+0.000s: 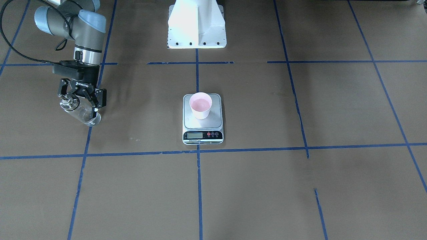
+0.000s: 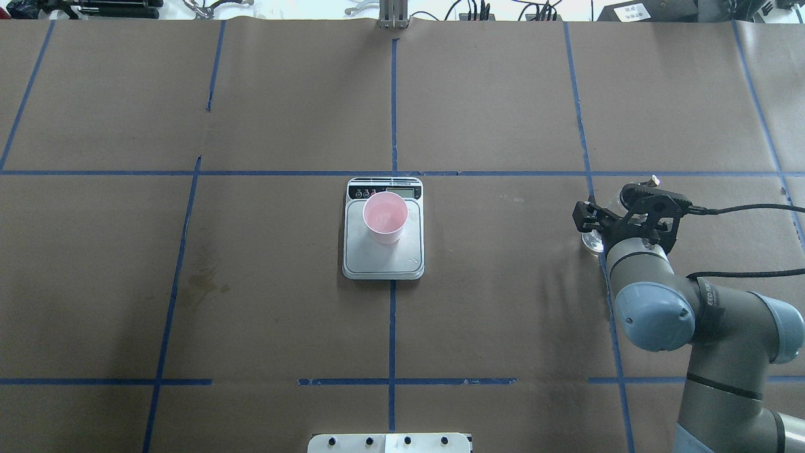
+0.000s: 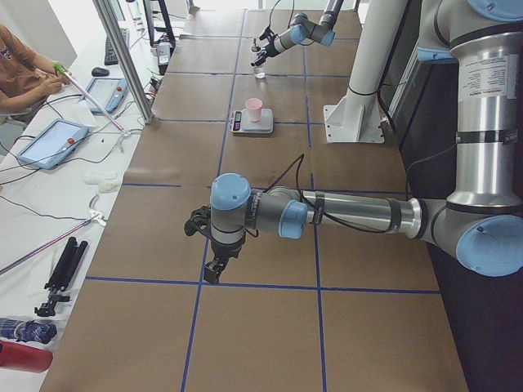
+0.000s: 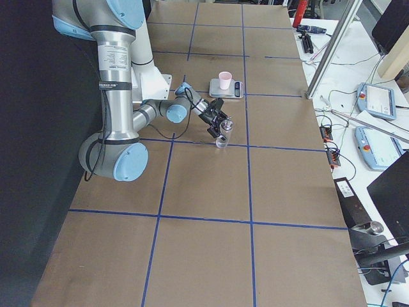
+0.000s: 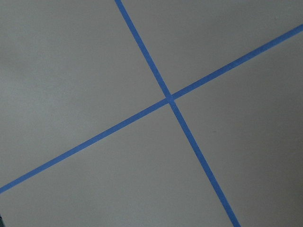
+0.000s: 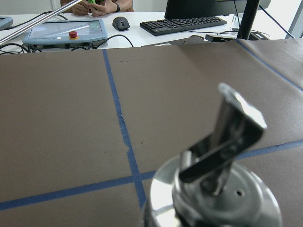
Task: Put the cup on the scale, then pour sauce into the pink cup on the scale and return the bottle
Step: 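Open the right gripper and release the glass dispenser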
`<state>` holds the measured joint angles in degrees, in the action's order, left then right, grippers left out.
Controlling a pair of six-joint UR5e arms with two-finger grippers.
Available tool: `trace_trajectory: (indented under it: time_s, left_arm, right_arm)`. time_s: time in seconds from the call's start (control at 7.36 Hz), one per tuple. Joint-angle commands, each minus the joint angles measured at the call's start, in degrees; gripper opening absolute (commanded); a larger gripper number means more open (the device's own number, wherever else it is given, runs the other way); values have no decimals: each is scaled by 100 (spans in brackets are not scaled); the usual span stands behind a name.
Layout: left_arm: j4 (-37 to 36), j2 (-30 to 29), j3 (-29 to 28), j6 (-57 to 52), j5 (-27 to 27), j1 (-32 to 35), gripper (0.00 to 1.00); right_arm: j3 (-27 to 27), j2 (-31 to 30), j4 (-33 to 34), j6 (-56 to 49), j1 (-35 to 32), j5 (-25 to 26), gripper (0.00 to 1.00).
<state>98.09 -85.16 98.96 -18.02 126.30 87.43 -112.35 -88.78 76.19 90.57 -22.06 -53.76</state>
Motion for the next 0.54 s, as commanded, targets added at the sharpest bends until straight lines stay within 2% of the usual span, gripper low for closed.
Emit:
trace_trajectory:
  time_s: [0.0, 0.41]
  left_arm:
    - [0, 8, 0, 0, 0, -7, 100]
    - [-9, 0, 0, 0, 0, -7, 100]
  right_arm:
    - [-469, -427, 28, 4, 17, -195, 100]
    - [-603, -491, 37, 268, 333, -231, 100]
